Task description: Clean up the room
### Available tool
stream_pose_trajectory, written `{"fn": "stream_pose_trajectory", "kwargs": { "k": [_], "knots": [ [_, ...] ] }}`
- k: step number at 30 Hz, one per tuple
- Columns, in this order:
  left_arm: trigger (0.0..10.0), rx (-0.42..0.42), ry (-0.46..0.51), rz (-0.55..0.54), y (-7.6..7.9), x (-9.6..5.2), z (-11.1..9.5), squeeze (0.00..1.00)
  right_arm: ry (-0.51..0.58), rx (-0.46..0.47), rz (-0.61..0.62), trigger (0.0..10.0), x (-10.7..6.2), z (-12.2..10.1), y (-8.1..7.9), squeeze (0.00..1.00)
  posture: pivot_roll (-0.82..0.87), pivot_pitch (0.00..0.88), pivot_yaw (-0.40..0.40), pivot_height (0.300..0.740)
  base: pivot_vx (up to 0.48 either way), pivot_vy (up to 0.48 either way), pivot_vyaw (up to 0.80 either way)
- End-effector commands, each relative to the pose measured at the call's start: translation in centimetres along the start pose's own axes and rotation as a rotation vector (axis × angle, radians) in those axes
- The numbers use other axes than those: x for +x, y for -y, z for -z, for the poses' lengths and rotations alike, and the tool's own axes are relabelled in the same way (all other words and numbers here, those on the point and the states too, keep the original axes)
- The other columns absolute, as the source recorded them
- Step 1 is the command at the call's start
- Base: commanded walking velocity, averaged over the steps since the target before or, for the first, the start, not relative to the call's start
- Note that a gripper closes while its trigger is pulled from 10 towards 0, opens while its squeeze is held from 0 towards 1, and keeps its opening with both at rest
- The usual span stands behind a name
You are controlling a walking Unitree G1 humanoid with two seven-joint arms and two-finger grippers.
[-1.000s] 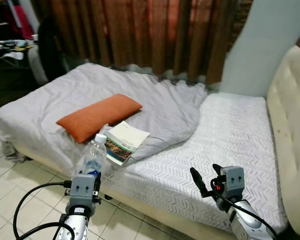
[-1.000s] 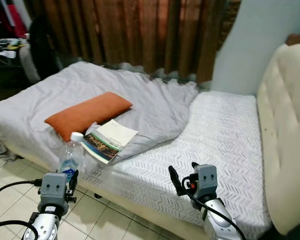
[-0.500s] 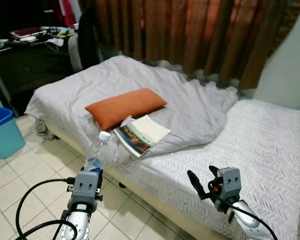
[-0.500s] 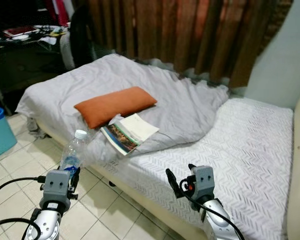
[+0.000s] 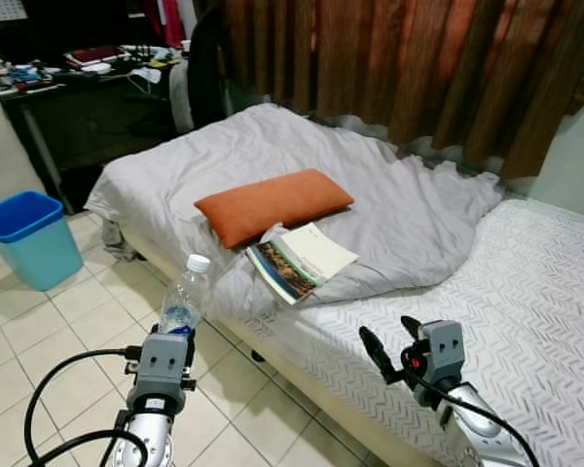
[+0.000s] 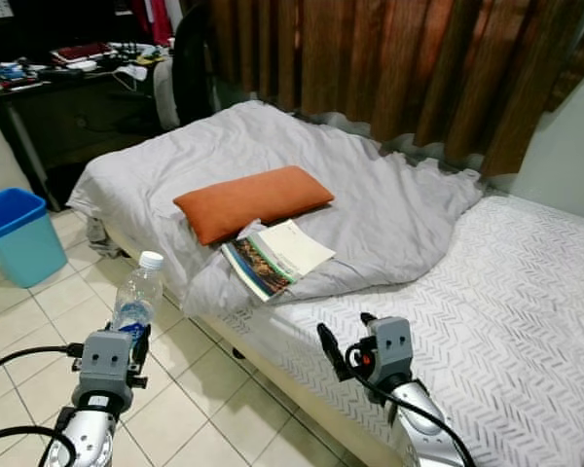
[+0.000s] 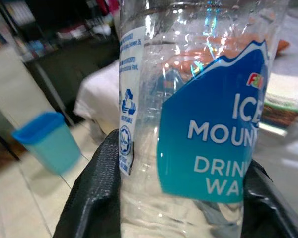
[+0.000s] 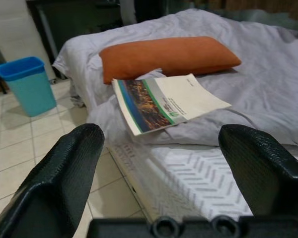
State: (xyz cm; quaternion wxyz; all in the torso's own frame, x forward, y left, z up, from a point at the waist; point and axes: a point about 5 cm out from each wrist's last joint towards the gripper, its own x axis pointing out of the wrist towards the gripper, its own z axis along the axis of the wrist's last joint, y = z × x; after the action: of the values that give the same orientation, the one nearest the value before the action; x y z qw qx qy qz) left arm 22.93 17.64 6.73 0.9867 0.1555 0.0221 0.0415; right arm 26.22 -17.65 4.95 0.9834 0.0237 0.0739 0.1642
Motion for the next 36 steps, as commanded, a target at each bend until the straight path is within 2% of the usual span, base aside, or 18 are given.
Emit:
{"fn": "stream_pose_trajectory", "kwargs": {
  "k": [1, 8, 12, 15, 33, 36],
  "knots": [
    [10.0, 0.066, 0.101, -0.034, -0.7, 0.2, -1.7, 0.00, 0.030, 0.014, 0.025, 10.0, 0.3, -0.6, 0.3, 0.00, 0.05, 0.000, -0.036, 0.740, 0.000, 0.000, 0.00],
    [10.0, 0.144, 0.155, -0.004, -0.5, 0.1, -2.4, 0.00, 0.027, 0.002, 0.034, 10.0, 0.5, -0.7, 0.5, 0.00, 0.05, 0.000, -0.029, 0.740, 0.000, 0.000, 0.21],
    [10.0, 0.023, 0.063, -0.017, -0.5, 0.3, -1.3, 0.00, 0.023, 0.004, 0.025, 10.0, 0.6, -0.6, 0.2, 0.00, 0.05, 0.000, -0.020, 0.740, 0.000, 0.000, 0.69],
    [10.0, -0.026, 0.020, -0.025, -0.5, 0.2, -0.6, 0.00, 0.021, 0.002, 0.020, 10.0, 0.6, -0.5, 0.1, 0.00, 0.05, 0.000, -0.020, 0.740, 0.000, 0.000, 0.67],
    [10.0, -0.023, 0.025, -0.007, -0.1, 0.1, -0.5, 0.00, 0.008, -0.027, -0.018, 10.0, 0.6, -0.3, -0.1, 0.00, 0.06, 0.000, -0.032, 0.740, 0.000, 0.000, 0.62],
    [10.0, -0.044, 0.023, 0.003, 0.0, -0.1, -0.4, 0.00, 0.009, -0.005, 0.010, 10.0, 0.7, -0.3, 0.2, 0.00, 0.06, 0.000, -0.032, 0.740, 0.160, 0.000, 0.59]
  ]
}}
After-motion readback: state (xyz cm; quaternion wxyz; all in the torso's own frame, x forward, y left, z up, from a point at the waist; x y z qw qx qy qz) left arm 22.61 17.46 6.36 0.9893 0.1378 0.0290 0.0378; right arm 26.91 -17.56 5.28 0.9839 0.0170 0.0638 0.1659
